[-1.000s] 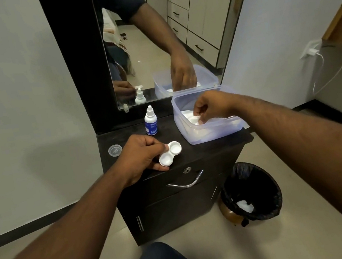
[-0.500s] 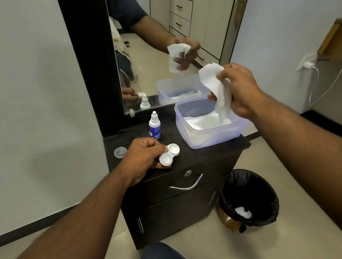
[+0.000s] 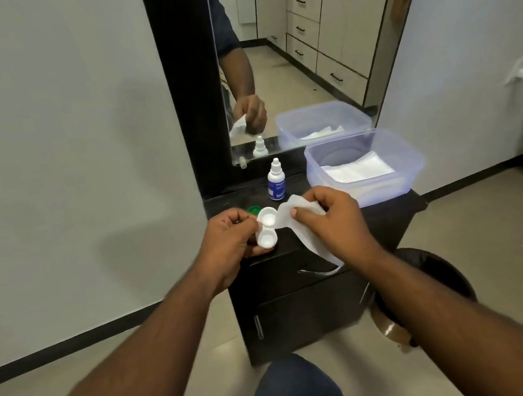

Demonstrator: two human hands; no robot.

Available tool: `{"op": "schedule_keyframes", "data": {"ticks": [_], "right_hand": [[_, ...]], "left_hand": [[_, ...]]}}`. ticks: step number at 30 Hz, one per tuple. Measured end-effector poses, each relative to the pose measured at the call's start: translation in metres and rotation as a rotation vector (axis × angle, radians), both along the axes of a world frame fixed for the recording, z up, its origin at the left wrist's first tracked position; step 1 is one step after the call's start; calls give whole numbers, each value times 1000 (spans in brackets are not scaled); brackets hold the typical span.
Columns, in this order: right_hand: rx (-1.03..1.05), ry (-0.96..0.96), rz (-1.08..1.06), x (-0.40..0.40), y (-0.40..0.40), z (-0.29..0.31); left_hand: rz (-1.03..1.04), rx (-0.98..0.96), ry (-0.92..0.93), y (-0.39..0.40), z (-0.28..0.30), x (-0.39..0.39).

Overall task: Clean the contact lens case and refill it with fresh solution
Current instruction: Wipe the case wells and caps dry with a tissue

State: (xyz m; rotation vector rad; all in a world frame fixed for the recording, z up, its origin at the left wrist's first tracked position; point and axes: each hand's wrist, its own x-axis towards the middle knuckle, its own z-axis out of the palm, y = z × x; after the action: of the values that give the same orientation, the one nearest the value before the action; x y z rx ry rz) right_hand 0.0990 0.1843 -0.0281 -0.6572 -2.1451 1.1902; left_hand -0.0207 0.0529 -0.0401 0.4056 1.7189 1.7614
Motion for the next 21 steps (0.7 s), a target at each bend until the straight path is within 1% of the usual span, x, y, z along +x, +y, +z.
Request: {"op": "schedule_keyframes", "data": {"ticks": [2, 5, 10, 13, 17, 21], "right_hand": [[107, 38, 36, -2, -4, -9], [321, 68, 115, -7, -4, -18], [537, 55, 268, -10, -3, -31], [592, 48, 292, -10, 0, -33], [615, 45, 318, -5, 0, -33], [637, -32, 392, -4, -2, -33]], "left_hand": [[25, 0, -9, 3, 0, 1], [61, 31, -41, 6, 0, 1], [27, 54, -89, 7, -2, -1], [-40, 71, -79, 4, -2, -4], [-136, 85, -66, -1, -1, -4], [-230, -18, -38, -4, 9, -9]]}}
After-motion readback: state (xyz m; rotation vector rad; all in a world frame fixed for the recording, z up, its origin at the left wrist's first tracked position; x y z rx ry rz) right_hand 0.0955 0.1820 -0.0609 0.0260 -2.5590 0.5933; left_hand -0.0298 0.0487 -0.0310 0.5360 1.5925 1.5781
